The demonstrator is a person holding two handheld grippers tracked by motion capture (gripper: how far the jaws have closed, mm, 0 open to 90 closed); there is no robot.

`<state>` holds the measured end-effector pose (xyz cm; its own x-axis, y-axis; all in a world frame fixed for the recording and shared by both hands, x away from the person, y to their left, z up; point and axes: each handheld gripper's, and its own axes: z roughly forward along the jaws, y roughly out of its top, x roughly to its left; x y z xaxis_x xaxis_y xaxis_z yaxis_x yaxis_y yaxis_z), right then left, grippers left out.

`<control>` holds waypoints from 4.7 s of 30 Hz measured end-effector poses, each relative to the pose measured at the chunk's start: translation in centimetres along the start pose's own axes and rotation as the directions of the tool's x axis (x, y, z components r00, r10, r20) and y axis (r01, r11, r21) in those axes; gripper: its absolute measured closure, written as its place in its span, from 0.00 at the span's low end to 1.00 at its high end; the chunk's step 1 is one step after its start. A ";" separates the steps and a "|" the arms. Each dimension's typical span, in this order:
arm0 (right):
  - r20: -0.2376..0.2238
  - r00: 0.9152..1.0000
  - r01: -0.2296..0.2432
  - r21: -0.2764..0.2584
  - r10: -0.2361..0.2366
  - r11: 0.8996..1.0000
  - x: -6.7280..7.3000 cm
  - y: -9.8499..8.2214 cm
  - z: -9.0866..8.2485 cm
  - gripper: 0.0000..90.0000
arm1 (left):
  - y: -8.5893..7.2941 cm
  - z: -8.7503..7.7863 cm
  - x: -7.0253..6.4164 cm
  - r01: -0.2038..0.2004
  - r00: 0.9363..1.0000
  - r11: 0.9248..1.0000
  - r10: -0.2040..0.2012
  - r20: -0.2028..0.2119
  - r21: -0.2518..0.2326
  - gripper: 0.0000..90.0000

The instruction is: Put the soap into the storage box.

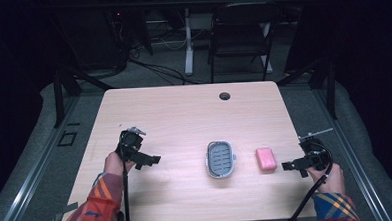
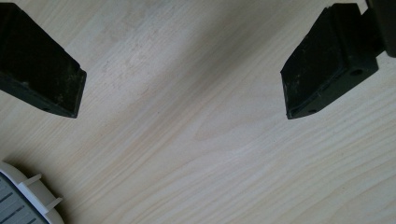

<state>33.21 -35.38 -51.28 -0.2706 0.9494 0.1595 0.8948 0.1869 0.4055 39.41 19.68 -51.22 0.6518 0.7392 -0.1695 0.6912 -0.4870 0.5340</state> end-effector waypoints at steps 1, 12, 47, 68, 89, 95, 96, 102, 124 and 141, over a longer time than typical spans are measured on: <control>0.001 1.000 0.006 0.008 -0.006 1.000 0.0 0.0 0.0 0.01 | 0.0 0.0 0.0 0.002 1.000 1.000 -0.002 0.001 -0.001 0.00; -0.027 0.999 0.043 0.022 -0.042 0.999 0.4 0.1 0.3 0.00 | 0.0 0.0 0.0 0.004 1.000 1.000 -0.004 0.015 0.003 0.00; 0.012 0.996 0.085 0.038 -0.086 0.996 4.0 2.2 0.4 0.00 | 0.1 0.3 -0.4 -0.014 1.000 1.000 0.014 0.022 0.021 0.00; 0.036 0.998 0.054 0.046 -0.055 0.997 5.9 4.4 2.1 0.00 | 0.2 0.4 -0.4 -0.015 1.000 1.000 0.015 0.022 0.023 0.00; 0.071 0.997 -0.025 0.103 0.017 0.994 6.2 6.0 4.3 0.05 | 0.1 0.4 -0.3 -0.010 1.000 1.000 0.009 0.022 0.025 0.00; 0.077 0.996 -0.054 0.094 0.047 0.994 6.1 6.1 4.8 0.13 | 0.2 0.4 -0.4 -0.013 1.000 0.999 0.012 0.022 0.030 0.00; 0.076 0.996 -0.051 0.101 0.043 0.994 6.1 6.1 4.9 0.13 | 0.2 0.4 -0.4 -0.014 1.000 0.999 0.013 0.024 0.031 0.00; 0.107 0.993 -0.060 0.128 0.046 0.990 6.2 6.3 5.3 0.17 | 0.1 0.4 -0.3 -0.013 1.000 0.999 0.013 0.019 0.032 0.00; 0.165 0.985 -0.080 0.203 0.047 0.976 7.1 6.5 7.1 0.28 | 0.1 0.3 -0.4 -0.008 1.000 0.999 0.008 0.019 0.037 0.00; 0.205 0.979 -0.052 0.219 0.006 0.974 7.3 6.5 7.3 0.41 | 0.1 0.3 -0.3 -0.007 1.000 0.999 0.006 0.016 0.035 0.00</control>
<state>39.62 -25.39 -54.08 -0.1869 0.9821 -0.0256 0.9637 0.1883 0.1893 39.38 19.30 -51.33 0.6611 0.7285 -0.1795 0.6972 -0.5082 0.5056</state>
